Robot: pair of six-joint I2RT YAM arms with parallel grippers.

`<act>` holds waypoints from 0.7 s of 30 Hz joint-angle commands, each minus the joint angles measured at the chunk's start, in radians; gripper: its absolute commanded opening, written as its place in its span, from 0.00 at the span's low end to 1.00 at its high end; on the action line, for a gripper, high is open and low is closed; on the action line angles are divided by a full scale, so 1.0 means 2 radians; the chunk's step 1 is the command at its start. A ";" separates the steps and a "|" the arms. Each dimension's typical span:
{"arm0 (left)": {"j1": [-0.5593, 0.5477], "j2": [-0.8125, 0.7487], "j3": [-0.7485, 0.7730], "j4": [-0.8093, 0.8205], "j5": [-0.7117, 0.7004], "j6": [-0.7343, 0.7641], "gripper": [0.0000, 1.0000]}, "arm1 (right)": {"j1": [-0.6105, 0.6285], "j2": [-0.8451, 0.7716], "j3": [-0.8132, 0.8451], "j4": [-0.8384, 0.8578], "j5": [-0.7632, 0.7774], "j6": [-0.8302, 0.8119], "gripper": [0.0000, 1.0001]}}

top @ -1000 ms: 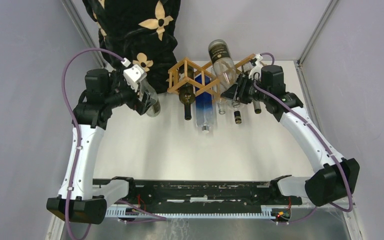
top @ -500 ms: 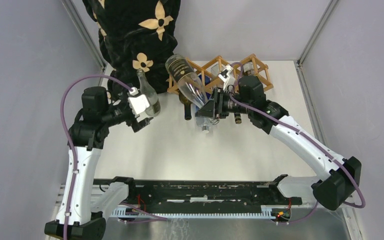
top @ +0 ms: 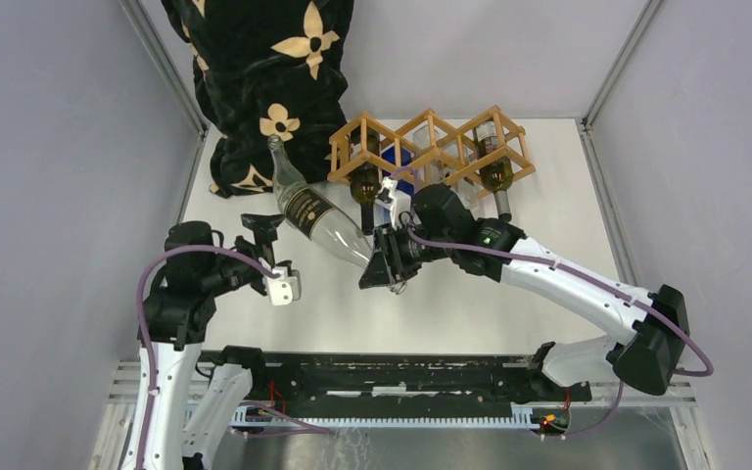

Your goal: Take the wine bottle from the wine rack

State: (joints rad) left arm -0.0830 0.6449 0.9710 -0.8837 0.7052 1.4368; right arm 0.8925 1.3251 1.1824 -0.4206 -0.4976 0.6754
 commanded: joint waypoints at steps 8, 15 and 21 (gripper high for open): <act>-0.001 -0.018 -0.050 -0.073 0.001 0.204 1.00 | 0.091 0.061 0.115 0.046 0.023 -0.070 0.00; -0.001 -0.023 -0.081 -0.139 -0.027 0.237 1.00 | 0.120 0.113 0.194 -0.001 0.036 -0.096 0.00; -0.002 -0.022 -0.102 -0.131 -0.032 0.212 1.00 | 0.133 0.137 0.230 -0.019 0.031 -0.108 0.00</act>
State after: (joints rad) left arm -0.0853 0.5964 0.7971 -1.1084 0.6441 1.8561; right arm 1.1419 1.6386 1.4998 -0.6872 -0.3985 0.5522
